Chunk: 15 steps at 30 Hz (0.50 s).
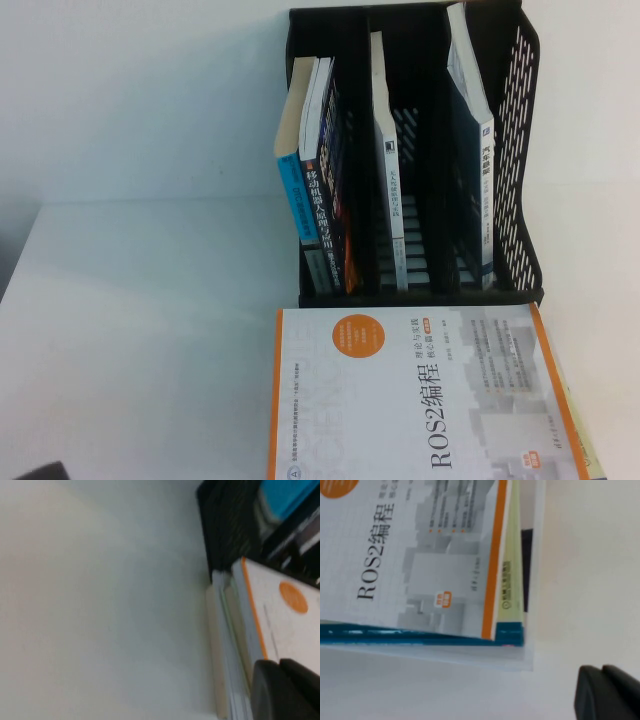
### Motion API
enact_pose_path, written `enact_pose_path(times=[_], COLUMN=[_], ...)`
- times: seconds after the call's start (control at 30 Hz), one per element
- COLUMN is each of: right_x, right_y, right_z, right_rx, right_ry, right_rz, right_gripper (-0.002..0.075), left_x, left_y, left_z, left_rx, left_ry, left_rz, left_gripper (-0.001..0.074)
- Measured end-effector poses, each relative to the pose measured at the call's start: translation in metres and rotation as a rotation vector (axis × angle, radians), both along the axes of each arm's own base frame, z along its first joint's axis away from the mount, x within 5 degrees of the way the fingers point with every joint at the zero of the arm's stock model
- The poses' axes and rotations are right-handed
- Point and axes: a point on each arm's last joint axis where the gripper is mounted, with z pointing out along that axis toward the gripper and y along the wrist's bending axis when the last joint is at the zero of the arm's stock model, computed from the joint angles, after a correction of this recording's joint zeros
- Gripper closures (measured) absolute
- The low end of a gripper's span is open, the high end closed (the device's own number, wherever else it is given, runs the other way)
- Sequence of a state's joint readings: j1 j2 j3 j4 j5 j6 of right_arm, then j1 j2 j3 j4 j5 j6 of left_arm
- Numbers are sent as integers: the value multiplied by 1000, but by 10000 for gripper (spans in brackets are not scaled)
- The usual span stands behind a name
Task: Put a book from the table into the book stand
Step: Push book with right arm
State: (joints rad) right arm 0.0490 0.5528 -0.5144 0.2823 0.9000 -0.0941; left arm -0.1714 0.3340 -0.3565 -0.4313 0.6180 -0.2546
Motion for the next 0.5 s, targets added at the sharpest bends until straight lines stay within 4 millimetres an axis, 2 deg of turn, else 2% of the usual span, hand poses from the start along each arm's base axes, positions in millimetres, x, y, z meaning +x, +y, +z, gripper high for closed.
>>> enact_pose_path(times=[0.13,0.3,0.4,0.5], right_x=[32,73,94,114], right_y=[9,15,18,22], right_z=[-14,-40,-53,-59], right_rx=[48,80,94,102], right_ry=[135,245,263,273], right_rz=[61,108,117,135], right_gripper=[729,729,729,729], left_x=[19,44,56,67], left_y=[-14,-32,-39,-44], left_z=[-13,-19,-20,-23], left_rx=[-20,-141,-216,-272], left_ry=[186,253,254,251], left_rz=[-117,-226,-252,-265], left_gripper=[738,731,664,547])
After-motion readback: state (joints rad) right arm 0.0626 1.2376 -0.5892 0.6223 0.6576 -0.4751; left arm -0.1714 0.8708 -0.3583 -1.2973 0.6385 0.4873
